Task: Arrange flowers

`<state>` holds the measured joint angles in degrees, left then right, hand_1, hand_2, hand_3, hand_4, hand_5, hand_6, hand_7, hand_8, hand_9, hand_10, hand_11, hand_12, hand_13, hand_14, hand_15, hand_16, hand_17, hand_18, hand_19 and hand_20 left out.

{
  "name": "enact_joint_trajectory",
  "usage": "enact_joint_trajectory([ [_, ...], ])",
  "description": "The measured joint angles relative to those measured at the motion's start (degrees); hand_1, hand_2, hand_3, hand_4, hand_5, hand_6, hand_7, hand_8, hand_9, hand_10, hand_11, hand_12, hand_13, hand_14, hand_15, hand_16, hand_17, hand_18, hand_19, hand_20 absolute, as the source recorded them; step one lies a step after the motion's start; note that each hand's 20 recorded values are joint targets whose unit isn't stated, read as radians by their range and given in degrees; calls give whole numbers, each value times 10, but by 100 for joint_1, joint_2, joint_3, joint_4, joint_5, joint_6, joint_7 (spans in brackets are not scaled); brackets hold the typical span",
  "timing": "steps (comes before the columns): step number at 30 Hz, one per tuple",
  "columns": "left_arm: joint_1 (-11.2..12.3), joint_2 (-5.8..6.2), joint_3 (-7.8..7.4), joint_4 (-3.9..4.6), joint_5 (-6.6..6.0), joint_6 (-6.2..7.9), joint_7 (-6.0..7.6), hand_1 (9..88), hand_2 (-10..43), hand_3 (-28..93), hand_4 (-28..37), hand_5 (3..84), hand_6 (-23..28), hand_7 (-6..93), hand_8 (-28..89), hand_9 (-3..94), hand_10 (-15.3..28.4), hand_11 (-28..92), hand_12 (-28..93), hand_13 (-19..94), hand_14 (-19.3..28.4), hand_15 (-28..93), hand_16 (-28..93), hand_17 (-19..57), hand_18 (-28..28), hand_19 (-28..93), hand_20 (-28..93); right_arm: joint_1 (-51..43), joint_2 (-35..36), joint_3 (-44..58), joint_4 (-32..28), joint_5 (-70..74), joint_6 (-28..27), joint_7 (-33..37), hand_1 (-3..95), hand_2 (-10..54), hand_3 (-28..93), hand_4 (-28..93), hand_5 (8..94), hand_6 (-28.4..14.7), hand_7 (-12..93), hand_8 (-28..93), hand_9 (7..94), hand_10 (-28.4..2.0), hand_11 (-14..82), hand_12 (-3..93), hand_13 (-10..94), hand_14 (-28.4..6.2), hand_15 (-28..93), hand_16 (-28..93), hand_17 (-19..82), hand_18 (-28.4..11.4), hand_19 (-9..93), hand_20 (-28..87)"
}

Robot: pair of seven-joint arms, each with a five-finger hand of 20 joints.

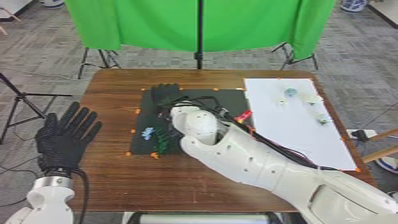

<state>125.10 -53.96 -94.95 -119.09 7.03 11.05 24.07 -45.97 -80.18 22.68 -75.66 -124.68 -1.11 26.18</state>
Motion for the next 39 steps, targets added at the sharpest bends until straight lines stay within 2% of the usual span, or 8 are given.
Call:
enact_joint_trajectory([
  [8, -159, -173, 24, 130, 6, 29, -76, 233, 123, 742, -283, 426, 68, 120, -88, 361, 139, 207, 104, 274, 133, 280, -51, -29, 127, 247, 120, -233, 56, 994, -172, -140, -581, -775, 411, -95, 748, -283, 533, -32, 205, -129, 589, -158, 161, 172, 567, -136, 476, 225, 182, -219, 605, 233],
  [16, -25, -298, -112, 80, 1, 14, -99, 233, 122, 743, -283, 426, 68, 120, -89, 361, 139, 207, 104, 275, 131, 279, -51, -30, 127, 248, 121, -730, 989, 1850, -1855, 31, -843, -383, 424, -95, 760, -283, 523, -32, 191, -117, 524, -168, 126, 170, 497, -149, 454, 201, 166, -218, 605, 236],
  [21, 622, -247, -515, -684, -39, 6, 353, 234, 123, 743, -283, 426, 68, 120, -89, 361, 139, 206, 103, 276, 131, 277, -52, -30, 127, 248, 121, -1554, 1851, 3179, -3058, 63, -1409, -33, 430, -95, 765, -283, 516, -30, 190, -118, 518, -166, 121, 171, 484, -148, 445, 195, 166, -216, 599, 243],
  [23, 860, -237, -517, -875, -14, 11, 357, 234, 123, 742, -283, 426, 68, 121, -89, 361, 139, 207, 104, 276, 130, 278, -52, -30, 127, 249, 121, -1818, 2269, 3507, -3230, 76, -1308, -26, 425, -95, 767, -283, 490, -29, 188, -118, 500, -168, 115, 171, 470, -151, 440, 193, 160, -213, 591, 241],
  [25, 956, -245, -449, -784, 22, 11, 226, 234, 123, 742, -283, 426, 68, 121, -89, 362, 139, 207, 104, 276, 130, 278, -52, -30, 127, 249, 121, -2028, 2646, 3760, -3144, 145, -1140, -2, 422, -95, 766, -283, 471, -30, 189, -117, 487, -170, 113, 173, 457, -153, 439, 192, 157, -212, 588, 242],
  [31, 714, -320, -252, 42, 53, 24, -78, 234, 124, 742, -283, 426, 68, 120, -89, 362, 138, 207, 104, 277, 130, 279, -52, -30, 127, 249, 121, -2666, 3315, 4692, -2484, 350, -1456, 130, 415, -95, 775, -283, 431, -39, 179, -113, 424, -173, 90, 172, 382, -168, 400, 169, 146, -213, 569, 239],
  [34, 488, -360, -237, 98, 44, 64, -71, 234, 123, 742, -283, 426, 68, 120, -89, 362, 139, 207, 103, 277, 130, 279, -52, -29, 127, 249, 121, -3007, 3638, 5010, -2441, 345, -1669, 377, 421, -95, 779, -283, 432, -39, 181, -112, 419, -175, 90, 170, 367, -168, 387, 162, 144, -214, 568, 239],
  [39, 318, -362, -243, -50, 43, 74, -21, 234, 124, 743, -283, 427, 69, 119, -89, 362, 139, 208, 103, 277, 129, 279, -52, -29, 127, 249, 121, -3427, 4017, 5392, -2455, 346, -1665, 697, 426, -95, 780, -283, 437, -38, 183, -115, 419, -170, 90, 166, 367, -167, 386, 162, 144, -216, 570, 242],
])
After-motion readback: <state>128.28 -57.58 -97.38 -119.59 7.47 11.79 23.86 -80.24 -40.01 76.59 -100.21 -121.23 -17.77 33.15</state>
